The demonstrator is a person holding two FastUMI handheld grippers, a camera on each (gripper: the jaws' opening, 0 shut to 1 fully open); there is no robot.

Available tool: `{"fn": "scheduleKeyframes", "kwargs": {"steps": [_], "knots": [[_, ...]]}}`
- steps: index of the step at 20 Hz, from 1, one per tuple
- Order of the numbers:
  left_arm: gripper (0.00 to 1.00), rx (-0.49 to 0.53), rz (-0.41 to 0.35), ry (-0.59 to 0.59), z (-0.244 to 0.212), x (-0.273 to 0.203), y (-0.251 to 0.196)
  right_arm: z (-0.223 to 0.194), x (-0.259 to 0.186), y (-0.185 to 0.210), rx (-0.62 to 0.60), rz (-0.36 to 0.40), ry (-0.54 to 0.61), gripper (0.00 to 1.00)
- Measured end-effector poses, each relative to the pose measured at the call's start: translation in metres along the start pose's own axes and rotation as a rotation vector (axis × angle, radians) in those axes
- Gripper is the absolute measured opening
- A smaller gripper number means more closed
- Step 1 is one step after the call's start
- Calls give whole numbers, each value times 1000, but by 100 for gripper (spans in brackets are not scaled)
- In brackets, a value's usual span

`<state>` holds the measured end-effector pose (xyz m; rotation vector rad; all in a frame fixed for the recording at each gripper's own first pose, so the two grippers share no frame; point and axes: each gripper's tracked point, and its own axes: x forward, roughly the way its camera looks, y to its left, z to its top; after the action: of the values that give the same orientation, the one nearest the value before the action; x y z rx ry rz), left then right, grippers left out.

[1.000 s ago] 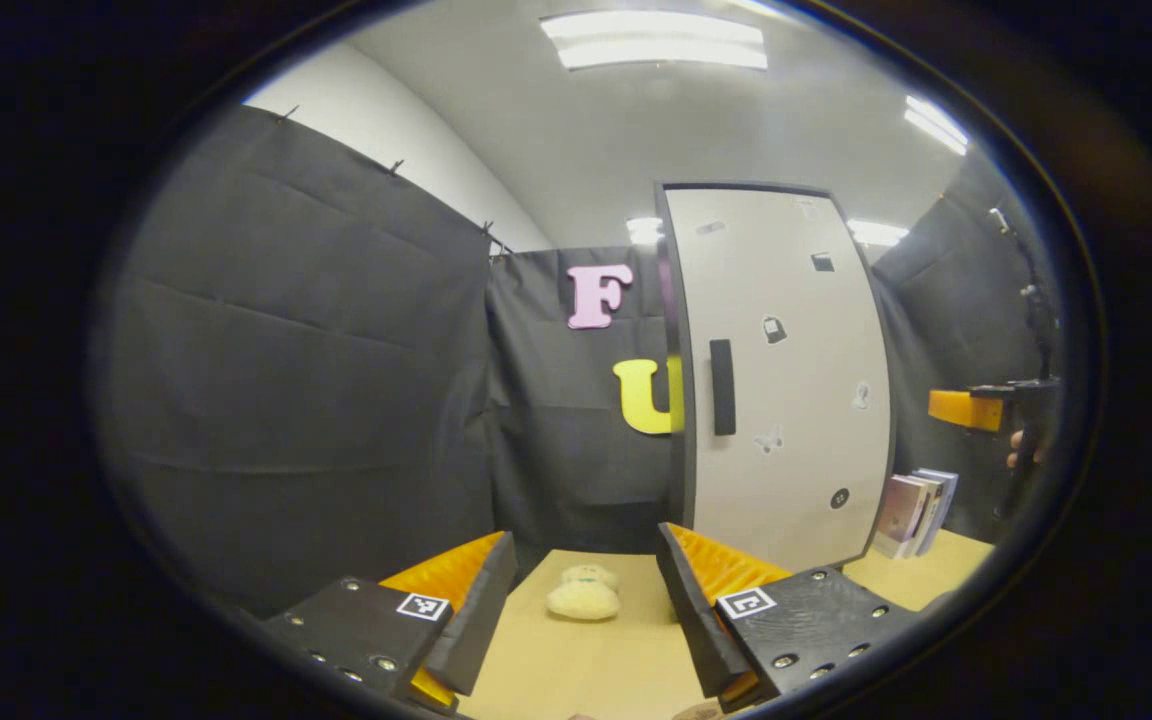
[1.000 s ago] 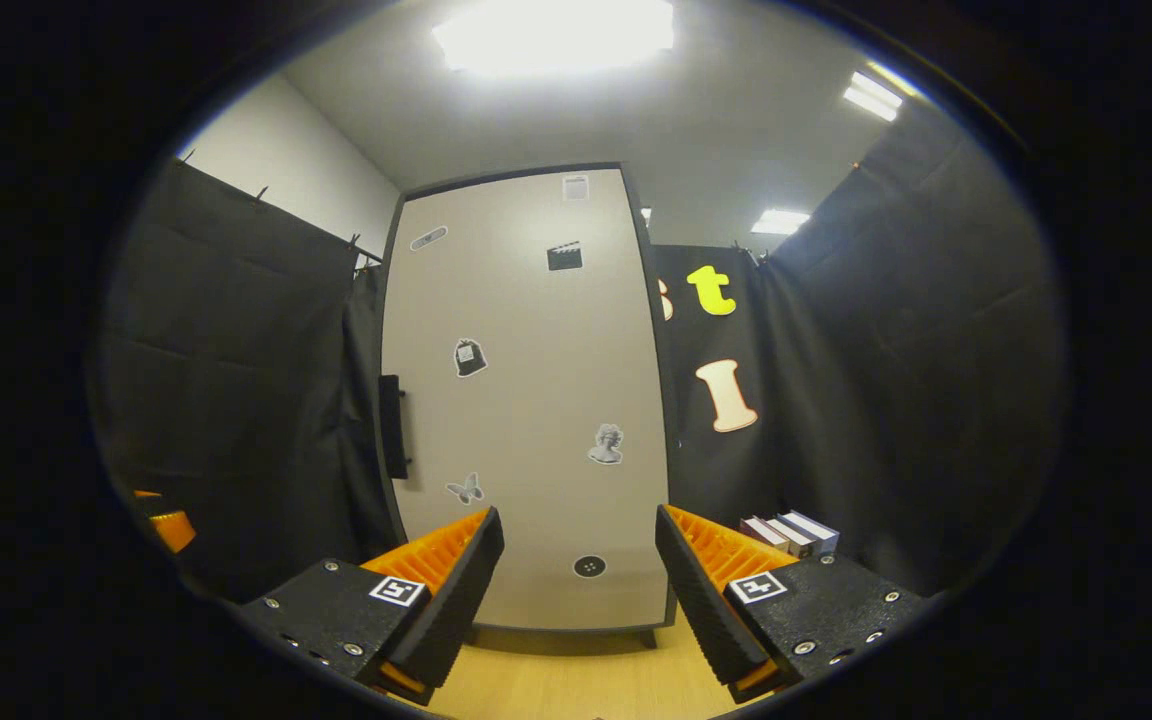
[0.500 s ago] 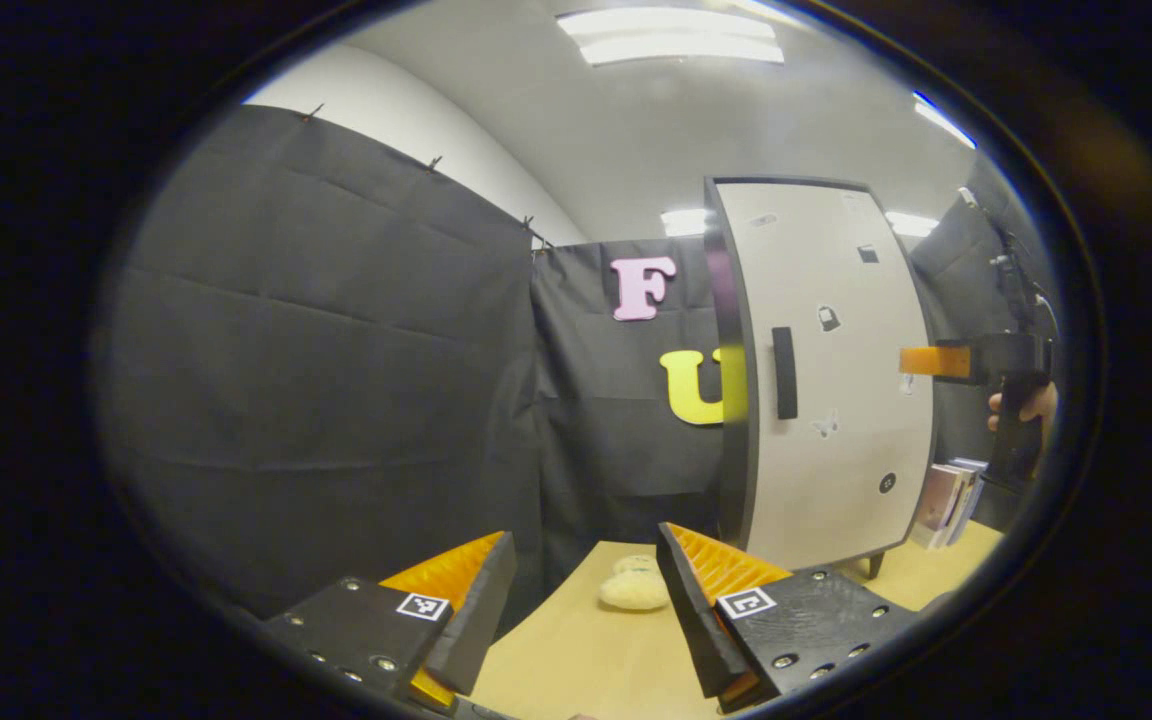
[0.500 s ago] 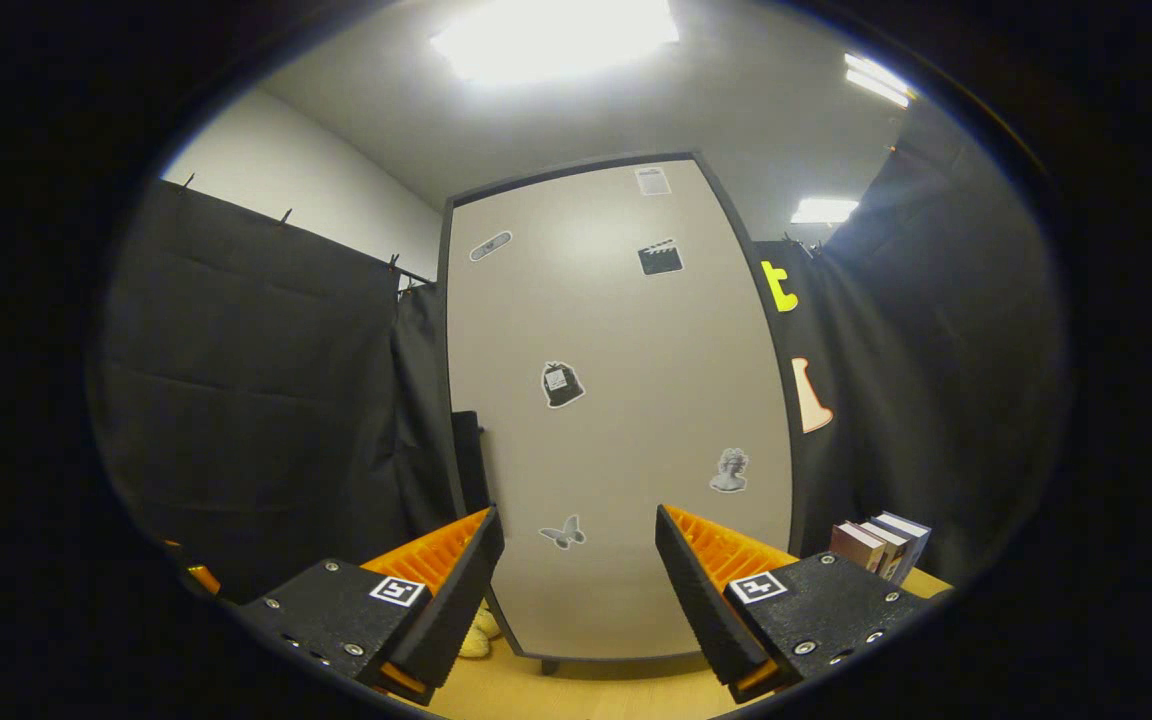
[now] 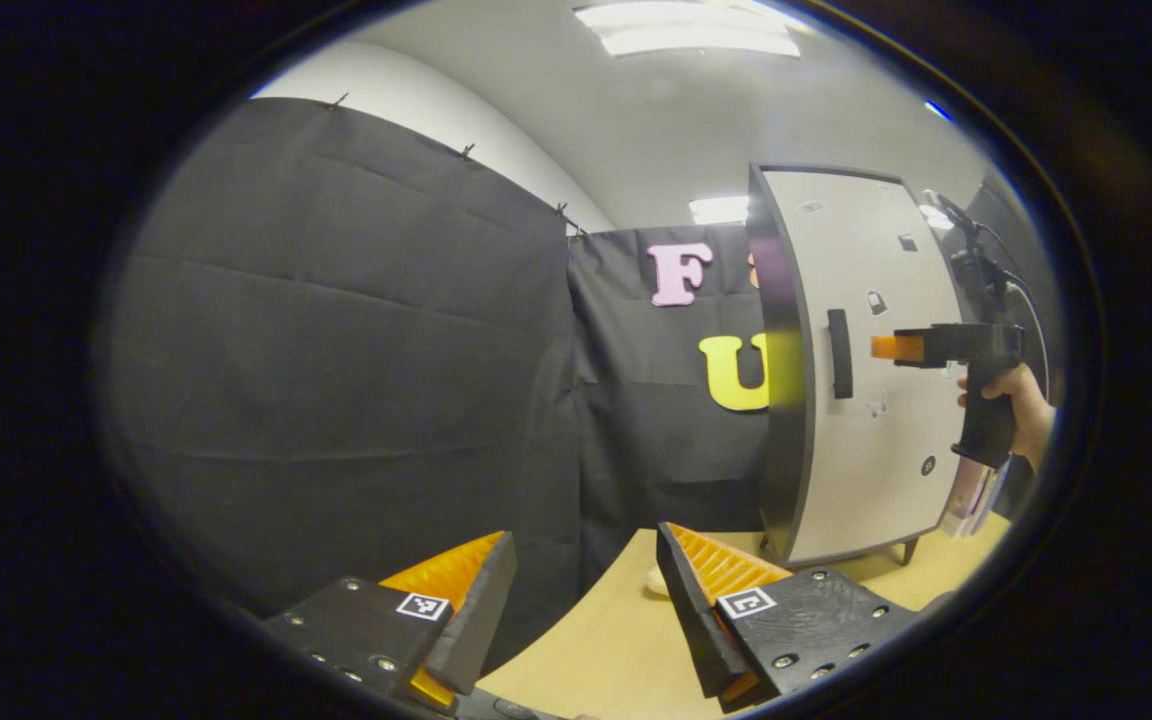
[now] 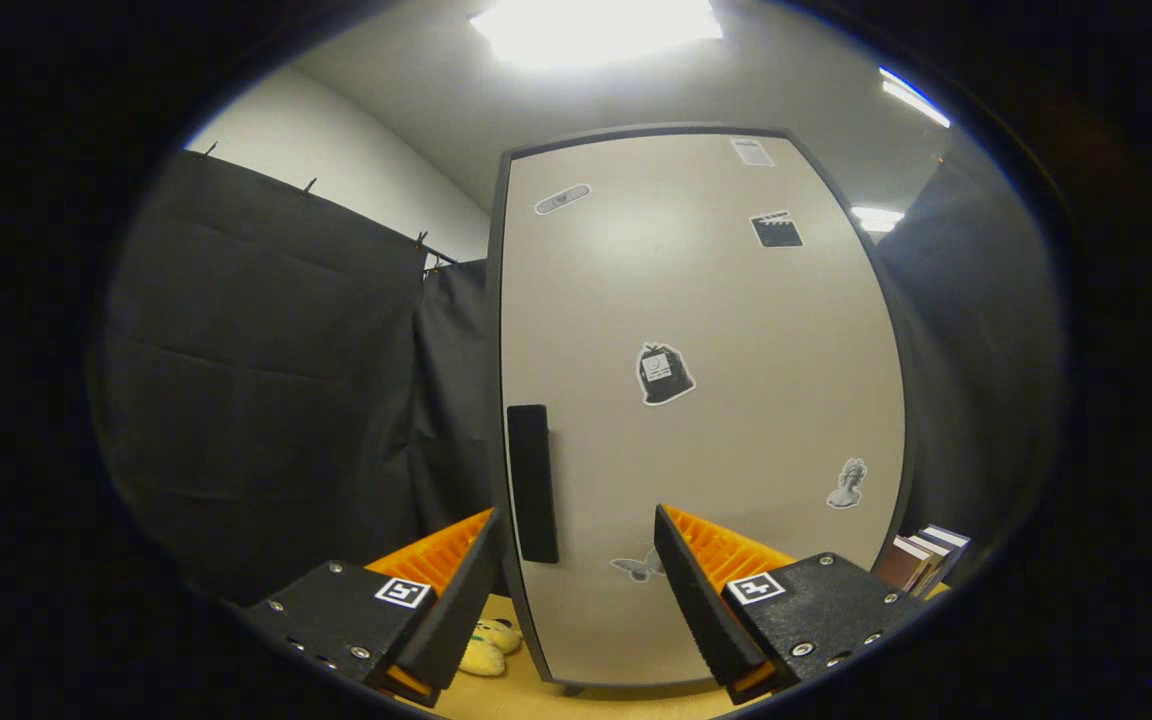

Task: Open the cabinet door with the right hand, grasp the bottle in the cabinet with the left hand and place it on the coaster, then close the cabinet door with the right hand.

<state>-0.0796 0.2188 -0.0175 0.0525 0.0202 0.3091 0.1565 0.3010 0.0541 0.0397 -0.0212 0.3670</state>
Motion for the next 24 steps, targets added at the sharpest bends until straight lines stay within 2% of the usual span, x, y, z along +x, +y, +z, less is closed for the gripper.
{"fn": "scheduleKeyframes", "kwargs": {"steps": [3, 6, 11, 13, 14, 17, 19, 20, 24], "knots": [[82, -2, 5, 7, -4, 2, 12, -1, 22, 15, -20, 1, 3, 86], [82, -3, 7, 13, -8, 3, 22, -2, 47, 24, -52, -12, 14, 73], [82, 1, 21, 20, -13, 3, 40, -8, 78, 29, -50, -47, 65, 62], [82, -8, 23, 22, -13, 2, 45, -13, 85, 27, -72, -73, 106, 49], [82, -14, 23, 22, -15, 0, 46, -15, 87, 26, -82, -81, 120, 41], [82, -36, 11, 27, -16, 2, 46, -15, 86, 27, -97, -78, 152, 36], [82, -42, -2, 21, -13, 3, 41, -18, 85, 27, -44, -65, 194, 26], [82, -44, -9, 15, -10, 1, 40, -17, 83, 27, -33, -51, 212, 18], [82, -43, -55, 4, -3, -2, 32, -14, 67, 32, -42, -3, 222, 16]]}}
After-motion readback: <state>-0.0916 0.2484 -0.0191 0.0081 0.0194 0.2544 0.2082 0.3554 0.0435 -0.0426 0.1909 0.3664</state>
